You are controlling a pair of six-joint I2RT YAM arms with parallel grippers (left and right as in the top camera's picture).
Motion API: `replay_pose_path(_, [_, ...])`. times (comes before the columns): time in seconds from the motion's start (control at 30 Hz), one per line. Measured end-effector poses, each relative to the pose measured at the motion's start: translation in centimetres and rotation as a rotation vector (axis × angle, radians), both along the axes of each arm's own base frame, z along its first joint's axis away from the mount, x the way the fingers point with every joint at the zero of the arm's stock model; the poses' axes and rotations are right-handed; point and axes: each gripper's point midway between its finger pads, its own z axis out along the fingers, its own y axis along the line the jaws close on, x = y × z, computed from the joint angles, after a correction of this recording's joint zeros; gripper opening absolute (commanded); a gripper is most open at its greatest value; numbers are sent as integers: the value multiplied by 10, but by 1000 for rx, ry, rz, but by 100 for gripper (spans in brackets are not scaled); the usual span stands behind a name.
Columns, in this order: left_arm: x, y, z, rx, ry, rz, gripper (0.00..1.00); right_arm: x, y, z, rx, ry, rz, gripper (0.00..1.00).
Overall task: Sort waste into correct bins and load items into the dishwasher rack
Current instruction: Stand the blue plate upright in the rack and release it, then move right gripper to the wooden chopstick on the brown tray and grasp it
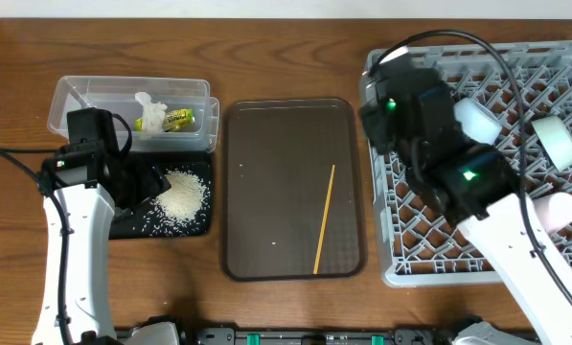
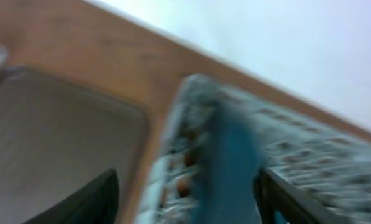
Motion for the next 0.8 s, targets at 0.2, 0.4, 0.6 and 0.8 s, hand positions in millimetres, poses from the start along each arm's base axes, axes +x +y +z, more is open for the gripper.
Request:
replay_pose_path(0.2, [0,0,0,0,1,0,83,-26,27,-68,90,307,-3,63])
replay_pose_path(0.4, [0,0,0,0,0,0,82,-50,56,-137,70,562,-29,63])
replay_pose_path(0.6, [0,0,0,0,0,0,83,-83,76,-189,24,757,-100,61])
replay_pose_path(0.8, [0,0,0,0,0,0,83,-112,86,-227,6,921,-179,60])
